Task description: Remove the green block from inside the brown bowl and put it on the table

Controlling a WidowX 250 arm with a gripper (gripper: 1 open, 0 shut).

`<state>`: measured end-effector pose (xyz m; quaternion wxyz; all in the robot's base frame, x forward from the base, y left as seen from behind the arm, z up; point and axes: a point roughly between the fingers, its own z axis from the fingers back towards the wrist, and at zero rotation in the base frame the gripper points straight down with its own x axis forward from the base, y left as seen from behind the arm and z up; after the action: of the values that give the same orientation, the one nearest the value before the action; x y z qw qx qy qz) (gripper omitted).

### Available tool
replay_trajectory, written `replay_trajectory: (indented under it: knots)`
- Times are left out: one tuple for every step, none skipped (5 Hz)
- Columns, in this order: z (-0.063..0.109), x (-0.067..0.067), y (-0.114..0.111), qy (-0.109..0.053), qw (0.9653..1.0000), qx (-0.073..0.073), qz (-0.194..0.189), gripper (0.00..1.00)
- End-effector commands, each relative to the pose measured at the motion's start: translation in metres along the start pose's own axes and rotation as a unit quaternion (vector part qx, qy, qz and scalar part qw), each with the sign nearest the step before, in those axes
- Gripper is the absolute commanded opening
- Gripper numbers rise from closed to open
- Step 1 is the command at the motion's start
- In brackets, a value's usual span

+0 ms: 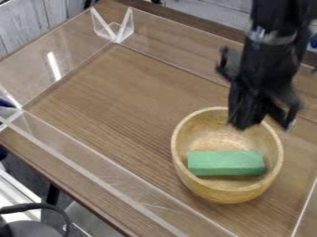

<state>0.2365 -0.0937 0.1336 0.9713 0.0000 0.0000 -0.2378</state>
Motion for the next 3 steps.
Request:
replay_trajectory:
  knots:
    - [0.024,0.006,0.003,-0.033,0.9993,0.019,-0.004,0.00]
    - [0.017,-0.009,-0.004,-0.026,0.9993,0.019,-0.020,0.00]
    - [0.005,-0.029,-0.010,-0.013,0.9992,0.017,-0.034,0.00]
